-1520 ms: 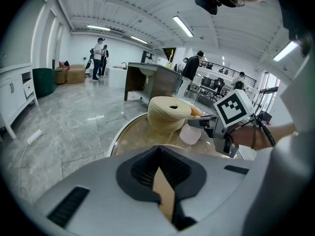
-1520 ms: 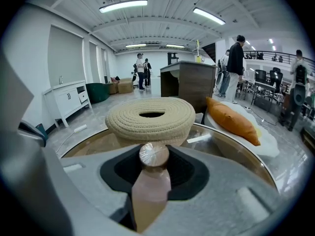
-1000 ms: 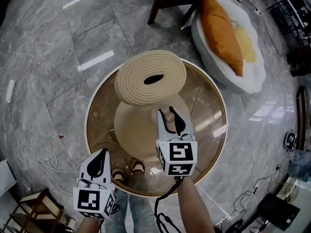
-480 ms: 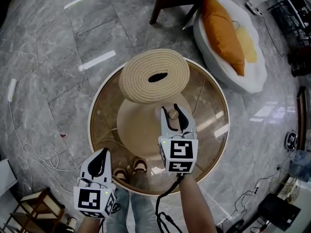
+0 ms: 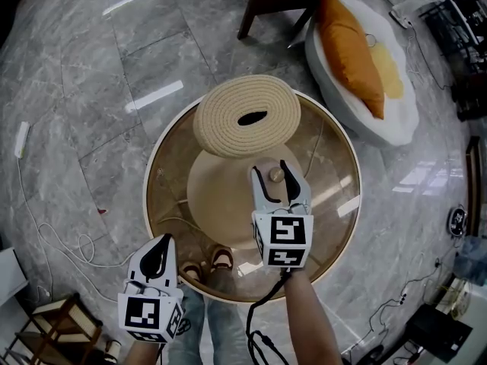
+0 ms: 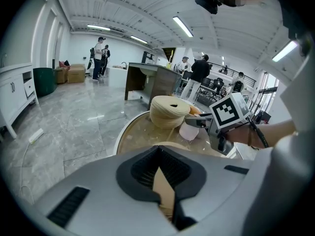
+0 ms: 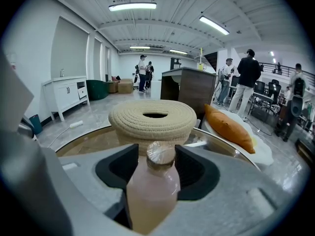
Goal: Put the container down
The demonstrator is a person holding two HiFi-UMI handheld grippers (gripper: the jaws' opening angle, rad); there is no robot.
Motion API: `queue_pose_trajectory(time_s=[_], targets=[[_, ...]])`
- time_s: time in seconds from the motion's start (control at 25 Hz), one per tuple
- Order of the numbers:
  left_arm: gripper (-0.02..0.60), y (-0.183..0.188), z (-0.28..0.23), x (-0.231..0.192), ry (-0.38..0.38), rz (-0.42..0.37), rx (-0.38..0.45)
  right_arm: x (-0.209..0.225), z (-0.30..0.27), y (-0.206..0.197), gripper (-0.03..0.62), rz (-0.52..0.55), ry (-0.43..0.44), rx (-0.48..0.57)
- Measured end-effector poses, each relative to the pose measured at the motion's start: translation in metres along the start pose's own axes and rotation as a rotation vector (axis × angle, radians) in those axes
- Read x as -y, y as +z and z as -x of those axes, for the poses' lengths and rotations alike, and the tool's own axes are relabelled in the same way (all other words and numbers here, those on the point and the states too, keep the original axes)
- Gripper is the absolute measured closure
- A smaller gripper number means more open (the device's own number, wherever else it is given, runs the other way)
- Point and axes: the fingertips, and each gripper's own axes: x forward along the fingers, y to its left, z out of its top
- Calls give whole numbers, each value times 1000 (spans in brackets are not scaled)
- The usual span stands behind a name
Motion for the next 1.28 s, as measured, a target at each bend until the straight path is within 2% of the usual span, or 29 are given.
queue_pose_trajectory(time_s=[0.16,0.44,0.68,0.96,1.28], targets=[[577,5,5,1,0,-4,12,5,9,7,352,-25,-31,52],[577,3,19,-1,-1,9,28,7,32,19,349,-22,-78,80],[577,11,37,4,-18,12,49,7,67,20,350,-44,-105,57],[577,49,70,19,-62,-1,79,11,140,42,363,-145,-161,97],[577,113,141,53,-131,-40,136,13,266,90,391,-249,-225,162]])
